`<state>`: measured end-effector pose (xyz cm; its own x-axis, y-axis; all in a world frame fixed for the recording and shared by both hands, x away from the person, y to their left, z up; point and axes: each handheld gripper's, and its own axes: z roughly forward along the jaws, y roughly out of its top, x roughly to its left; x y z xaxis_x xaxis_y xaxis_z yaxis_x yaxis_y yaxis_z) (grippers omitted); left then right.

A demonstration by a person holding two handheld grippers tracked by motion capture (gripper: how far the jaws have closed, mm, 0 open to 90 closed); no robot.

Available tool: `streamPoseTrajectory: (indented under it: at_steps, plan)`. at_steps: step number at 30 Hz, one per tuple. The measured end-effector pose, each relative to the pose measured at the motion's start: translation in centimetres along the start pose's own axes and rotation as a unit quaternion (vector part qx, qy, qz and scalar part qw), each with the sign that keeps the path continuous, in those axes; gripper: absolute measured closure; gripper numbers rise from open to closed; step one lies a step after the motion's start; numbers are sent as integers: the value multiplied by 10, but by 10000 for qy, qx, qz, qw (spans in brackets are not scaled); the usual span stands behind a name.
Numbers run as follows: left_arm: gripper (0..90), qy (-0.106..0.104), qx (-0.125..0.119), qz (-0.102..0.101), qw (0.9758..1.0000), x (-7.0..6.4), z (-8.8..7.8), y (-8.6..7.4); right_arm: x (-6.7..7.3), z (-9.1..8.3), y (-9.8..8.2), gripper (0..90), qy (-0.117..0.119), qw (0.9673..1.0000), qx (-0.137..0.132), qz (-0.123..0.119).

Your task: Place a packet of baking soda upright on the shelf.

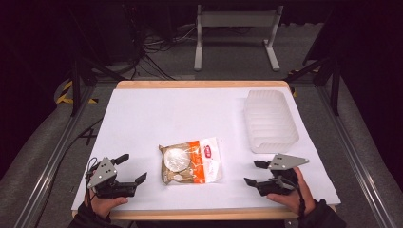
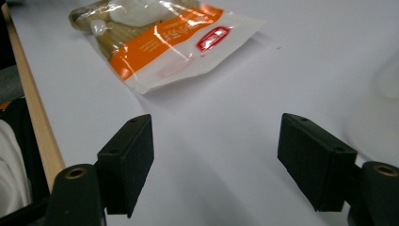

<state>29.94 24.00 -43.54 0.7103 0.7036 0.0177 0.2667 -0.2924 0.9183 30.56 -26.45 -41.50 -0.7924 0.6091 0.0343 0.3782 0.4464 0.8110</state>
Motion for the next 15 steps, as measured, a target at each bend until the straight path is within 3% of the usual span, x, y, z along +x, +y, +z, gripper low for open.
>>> streamPoseTrajectory:
  at_steps: [5,15]
  plan:
    - [107,-69,56,-3,10000,-6,2,1,11,33,11,278,386,9985,376,30]
    - [105,-77,151,40,9998,-20,3,6,13,78,31,221,795,9942,653,298]
